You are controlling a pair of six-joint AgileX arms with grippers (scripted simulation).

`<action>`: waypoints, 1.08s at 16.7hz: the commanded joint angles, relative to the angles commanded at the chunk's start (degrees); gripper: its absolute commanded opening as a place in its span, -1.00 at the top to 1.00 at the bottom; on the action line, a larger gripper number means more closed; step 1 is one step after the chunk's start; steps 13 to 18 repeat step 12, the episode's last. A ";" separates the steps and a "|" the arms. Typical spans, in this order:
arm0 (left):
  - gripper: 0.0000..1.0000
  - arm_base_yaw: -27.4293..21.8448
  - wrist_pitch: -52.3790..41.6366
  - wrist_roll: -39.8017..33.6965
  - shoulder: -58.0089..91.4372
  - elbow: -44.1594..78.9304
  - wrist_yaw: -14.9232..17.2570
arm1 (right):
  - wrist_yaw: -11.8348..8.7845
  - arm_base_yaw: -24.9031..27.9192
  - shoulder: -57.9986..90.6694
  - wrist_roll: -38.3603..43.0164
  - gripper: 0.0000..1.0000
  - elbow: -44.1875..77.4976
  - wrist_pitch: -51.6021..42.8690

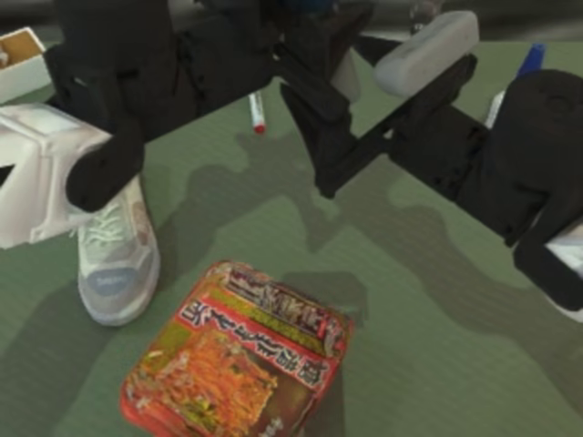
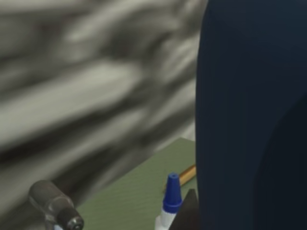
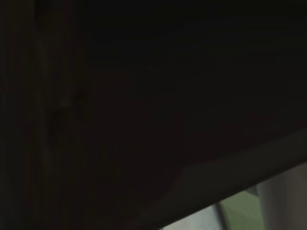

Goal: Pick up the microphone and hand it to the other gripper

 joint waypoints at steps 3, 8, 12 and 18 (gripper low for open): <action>1.00 0.59 -0.18 0.05 -0.59 0.09 0.21 | -0.07 -0.25 -0.56 -0.17 -1.00 -1.35 -0.16; 1.00 6.31 -0.64 0.17 -3.61 -2.81 5.29 | -1.68 -1.55 -10.85 -0.15 -1.00 -10.45 -1.16; 1.00 9.33 -0.73 0.40 -5.30 -4.16 7.79 | -2.62 -2.03 -15.42 -0.06 -1.00 -14.77 -1.41; 1.00 9.33 -0.73 0.40 -5.30 -4.16 7.79 | -2.62 -2.03 -15.42 -0.06 -1.00 -14.77 -1.41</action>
